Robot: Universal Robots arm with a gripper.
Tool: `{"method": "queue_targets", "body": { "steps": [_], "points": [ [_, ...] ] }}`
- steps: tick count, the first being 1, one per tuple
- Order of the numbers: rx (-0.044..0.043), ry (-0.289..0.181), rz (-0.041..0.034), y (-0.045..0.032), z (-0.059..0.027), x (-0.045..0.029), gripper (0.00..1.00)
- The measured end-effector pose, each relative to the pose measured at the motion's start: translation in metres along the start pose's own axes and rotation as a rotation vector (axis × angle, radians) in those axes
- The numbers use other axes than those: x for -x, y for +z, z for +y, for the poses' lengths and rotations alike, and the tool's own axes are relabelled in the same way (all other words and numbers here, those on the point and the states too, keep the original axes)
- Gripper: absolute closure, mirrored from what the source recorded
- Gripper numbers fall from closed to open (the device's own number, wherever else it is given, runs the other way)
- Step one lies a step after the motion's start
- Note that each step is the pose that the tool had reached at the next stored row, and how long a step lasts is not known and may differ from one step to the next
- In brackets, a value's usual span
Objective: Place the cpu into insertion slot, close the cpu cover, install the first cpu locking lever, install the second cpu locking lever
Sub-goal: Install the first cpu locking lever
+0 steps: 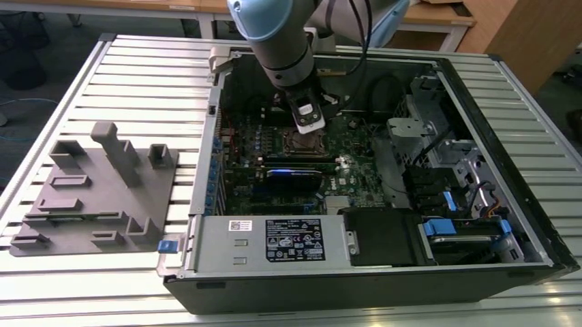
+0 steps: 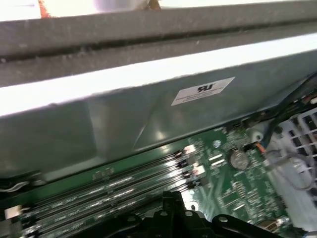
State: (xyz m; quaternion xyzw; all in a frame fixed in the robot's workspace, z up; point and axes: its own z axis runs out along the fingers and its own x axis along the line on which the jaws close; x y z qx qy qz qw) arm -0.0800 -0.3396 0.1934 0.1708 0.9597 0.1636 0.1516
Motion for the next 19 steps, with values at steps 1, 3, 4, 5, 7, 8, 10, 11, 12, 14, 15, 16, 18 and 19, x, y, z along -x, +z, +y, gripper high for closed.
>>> {"method": "queue_targets", "body": {
  "steps": [1,3,4,5,7,8,10,11,12,14,15,16,18,19],
  "points": [
    [-0.0072,0.003,0.0131,0.0002,-0.0001,0.0001,0.90],
    [-0.0211,0.010,0.0388,0.0006,-0.0001,0.0002,0.90],
    [-0.0283,0.013,0.0514,0.0008,-0.0001,0.0003,0.90],
    [-0.0353,0.017,0.0639,0.0010,-0.0001,0.0004,0.90],
    [-0.0404,0.019,0.0721,0.0011,-0.0002,0.0003,0.90],
    [-0.0414,0.019,0.0736,0.0011,-0.0002,0.0003,0.90],
    [-0.0435,0.020,0.0768,0.0011,-0.0002,0.0004,0.90],
    [-0.0441,0.020,0.0770,0.0007,-0.0001,0.0005,0.90],
    [-0.0442,0.020,0.0770,-0.0003,0.0003,0.0007,0.90],
    [-0.0438,0.020,0.0769,-0.0039,0.0019,0.0017,0.90],
    [-0.0438,0.020,0.0774,-0.0067,0.0031,0.0024,0.90],
    [-0.0446,0.020,0.0791,-0.0097,0.0043,0.0034,0.90],
    [-0.0477,0.022,0.0834,-0.0139,0.0062,0.0046,0.90],
    [-0.0502,0.022,0.0857,-0.0147,0.0067,0.0050,0.90]
  ]
}}
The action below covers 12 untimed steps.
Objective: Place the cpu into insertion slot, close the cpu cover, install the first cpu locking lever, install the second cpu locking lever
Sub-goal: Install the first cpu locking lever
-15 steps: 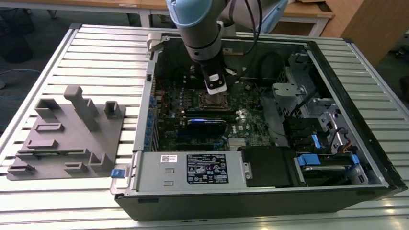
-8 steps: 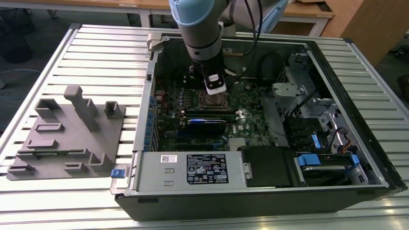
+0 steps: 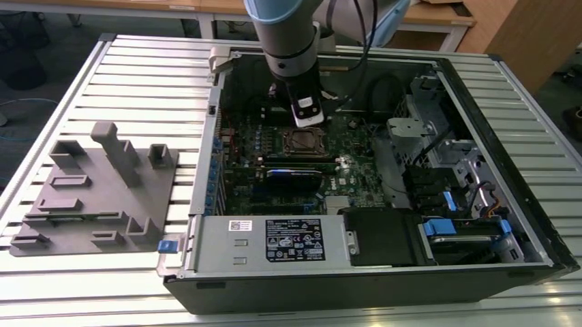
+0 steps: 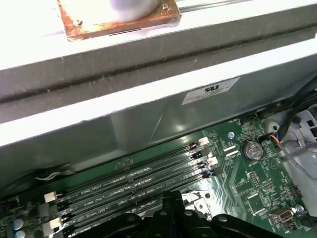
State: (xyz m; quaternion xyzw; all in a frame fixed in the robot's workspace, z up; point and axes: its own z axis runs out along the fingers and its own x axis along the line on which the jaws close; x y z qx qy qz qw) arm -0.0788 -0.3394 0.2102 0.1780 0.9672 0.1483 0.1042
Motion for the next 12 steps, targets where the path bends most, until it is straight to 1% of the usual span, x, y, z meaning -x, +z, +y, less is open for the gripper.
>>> {"method": "queue_targets", "body": {
  "steps": [1,2,5,7,10,11,12],
  "points": [
    [-0.0025,0.001,0.0034,-0.0004,0.0003,0.0003,0.90],
    [-0.0073,0.003,0.0105,-0.0010,0.0007,0.0009,0.90],
    [-0.0303,0.008,0.0358,-0.0026,0.0021,0.0032,0.90],
    [-0.0467,0.010,0.0507,-0.0036,0.0030,0.0047,0.90],
    [-0.0737,0.012,0.0680,-0.0054,0.0043,0.0068,0.90],
    [-0.0809,0.013,0.0736,-0.0061,0.0047,0.0071,0.90],
    [-0.0851,0.014,0.0786,-0.0070,0.0050,0.0073,0.90]
  ]
}}
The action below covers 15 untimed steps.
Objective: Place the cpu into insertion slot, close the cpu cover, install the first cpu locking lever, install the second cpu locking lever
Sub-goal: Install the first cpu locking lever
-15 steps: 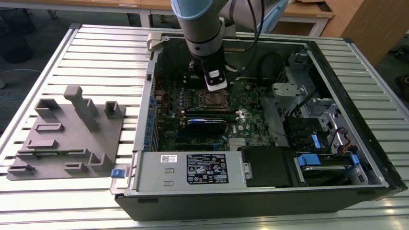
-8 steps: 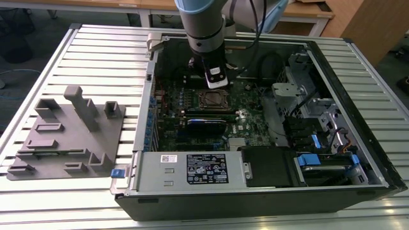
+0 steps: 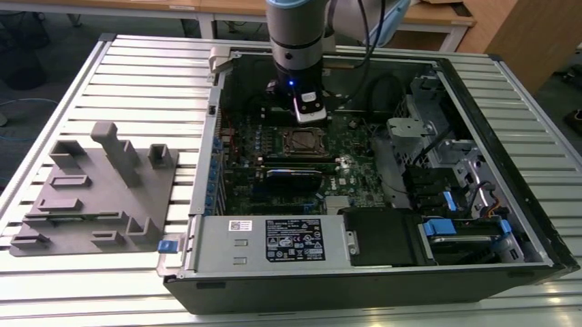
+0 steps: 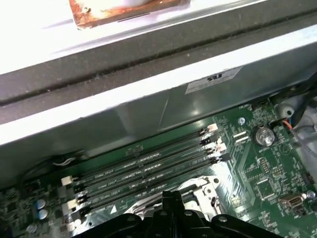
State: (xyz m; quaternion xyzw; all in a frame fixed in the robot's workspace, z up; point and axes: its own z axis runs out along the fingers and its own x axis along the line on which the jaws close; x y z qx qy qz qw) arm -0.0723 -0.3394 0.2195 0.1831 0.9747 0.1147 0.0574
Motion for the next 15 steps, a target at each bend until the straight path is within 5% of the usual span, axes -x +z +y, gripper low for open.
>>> {"method": "queue_targets", "body": {
  "steps": [7,15],
  "points": [
    [-0.0039,0.002,0.0094,-0.0173,0.0045,0.0014,0.90],
    [-0.0052,0.003,0.0114,-0.0177,0.0047,0.0015,0.90]
  ]
}}
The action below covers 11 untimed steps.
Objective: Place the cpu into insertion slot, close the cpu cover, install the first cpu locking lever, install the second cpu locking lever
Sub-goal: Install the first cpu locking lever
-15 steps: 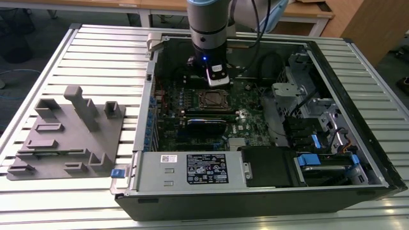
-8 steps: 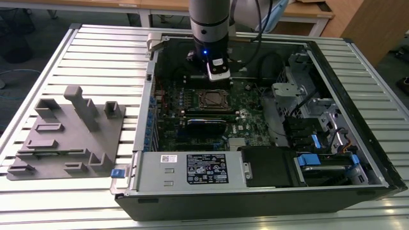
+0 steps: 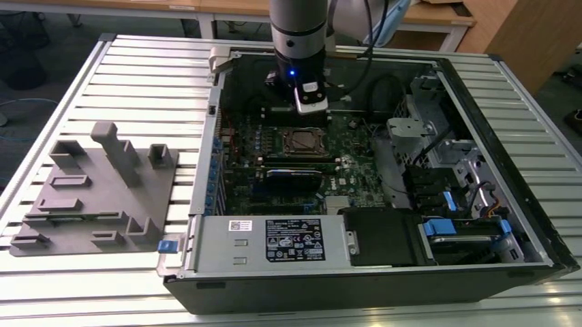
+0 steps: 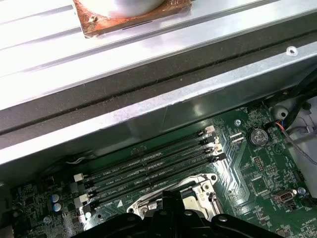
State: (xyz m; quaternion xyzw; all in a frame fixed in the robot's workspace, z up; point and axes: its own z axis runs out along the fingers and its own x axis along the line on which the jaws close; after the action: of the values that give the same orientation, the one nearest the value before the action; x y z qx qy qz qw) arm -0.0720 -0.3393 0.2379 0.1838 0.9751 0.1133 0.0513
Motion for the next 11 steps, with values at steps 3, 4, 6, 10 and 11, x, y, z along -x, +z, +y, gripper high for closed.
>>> {"method": "queue_targets", "body": {
  "steps": [3,4,6,10,11],
  "points": [
    [-0.0141,0.000,0.0024,0.0001,0.0000,0.0001,0.90],
    [-0.0235,0.000,0.0037,0.0001,0.0000,0.0001,0.90],
    [-0.0511,-0.003,0.0010,0.0000,0.0001,0.0002,0.90],
    [-0.1230,-0.010,-0.0107,0.0003,0.0006,0.0016,0.90],
    [-0.1412,-0.011,-0.0129,0.0004,0.0008,0.0021,0.90]
  ]
}}
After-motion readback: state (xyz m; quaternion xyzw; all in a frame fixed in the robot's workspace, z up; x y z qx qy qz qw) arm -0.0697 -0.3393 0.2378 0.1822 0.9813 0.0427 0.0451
